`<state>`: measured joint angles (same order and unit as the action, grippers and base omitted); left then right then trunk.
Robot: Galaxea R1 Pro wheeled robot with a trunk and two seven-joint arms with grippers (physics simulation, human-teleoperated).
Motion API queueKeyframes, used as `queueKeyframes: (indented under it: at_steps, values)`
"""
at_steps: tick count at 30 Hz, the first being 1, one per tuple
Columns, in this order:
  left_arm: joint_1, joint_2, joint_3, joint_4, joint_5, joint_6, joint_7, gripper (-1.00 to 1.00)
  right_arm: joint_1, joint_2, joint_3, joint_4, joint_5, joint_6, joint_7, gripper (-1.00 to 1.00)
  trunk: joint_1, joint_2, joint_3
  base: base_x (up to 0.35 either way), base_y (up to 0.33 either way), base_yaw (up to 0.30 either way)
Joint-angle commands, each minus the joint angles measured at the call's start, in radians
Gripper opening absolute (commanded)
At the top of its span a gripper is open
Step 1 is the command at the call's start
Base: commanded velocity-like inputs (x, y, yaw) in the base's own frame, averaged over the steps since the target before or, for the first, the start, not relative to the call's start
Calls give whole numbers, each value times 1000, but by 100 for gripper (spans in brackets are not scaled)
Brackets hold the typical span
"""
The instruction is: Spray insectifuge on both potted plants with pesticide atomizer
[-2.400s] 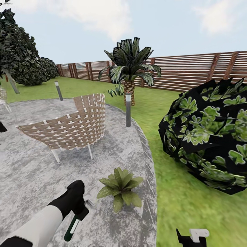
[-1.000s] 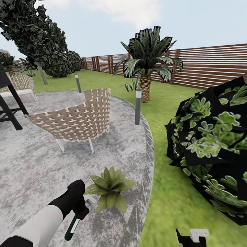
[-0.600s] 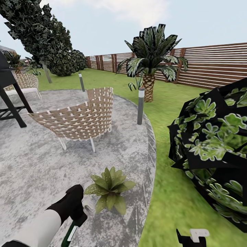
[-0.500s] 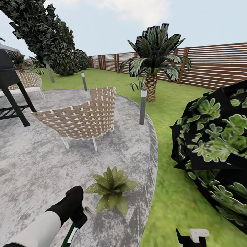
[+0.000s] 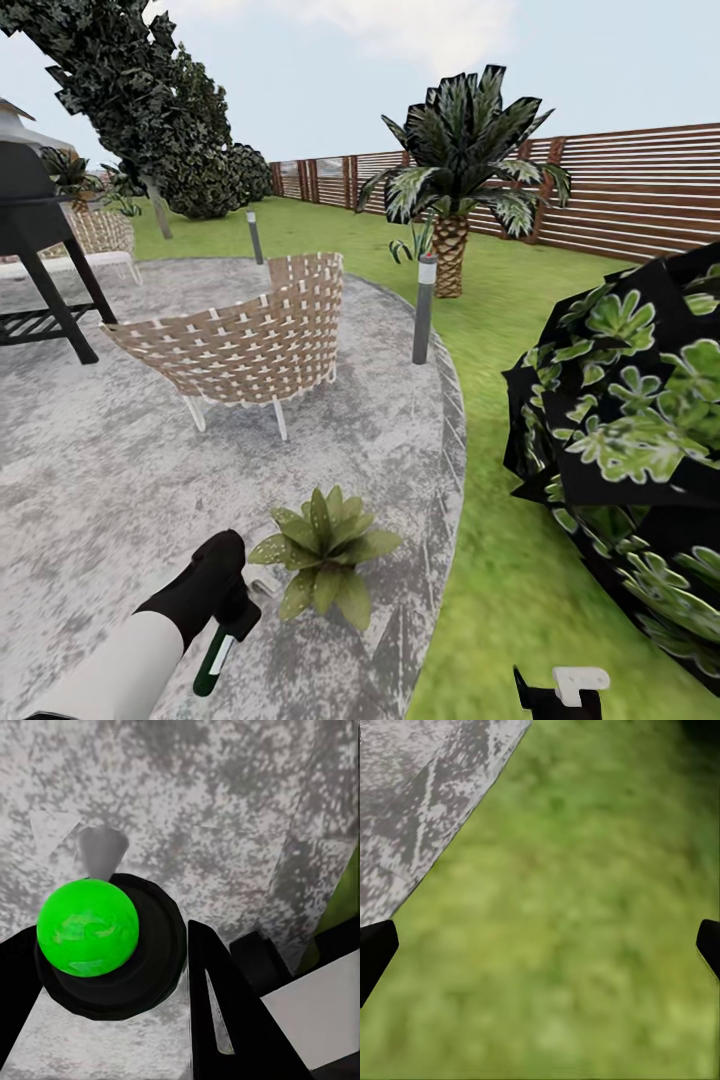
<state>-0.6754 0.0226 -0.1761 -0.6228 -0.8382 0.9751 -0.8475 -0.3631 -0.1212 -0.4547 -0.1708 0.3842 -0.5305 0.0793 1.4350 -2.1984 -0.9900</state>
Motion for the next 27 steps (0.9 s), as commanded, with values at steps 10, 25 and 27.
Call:
queueKeyframes:
  at_steps: [10, 25, 27]
  values:
    - [0, 0, -3, -7, -10, 2, -10, -100, 0, 0, -9, 1, 2, -3, 8, 100, 0, 0, -1, 17, -264, 271]
    - [0, -7, -3, -6, -10, 1, -10, -100, 0, -1, -9, 1, 3, -3, 9, 100, 0, 0, -1, -9, -265, 194]
    - [0, -7, -3, -6, -10, 1, -10, -100, 0, -3, -9, 0, 4, -3, 9, 100, 0, 0, -1, 44, -270, 6]
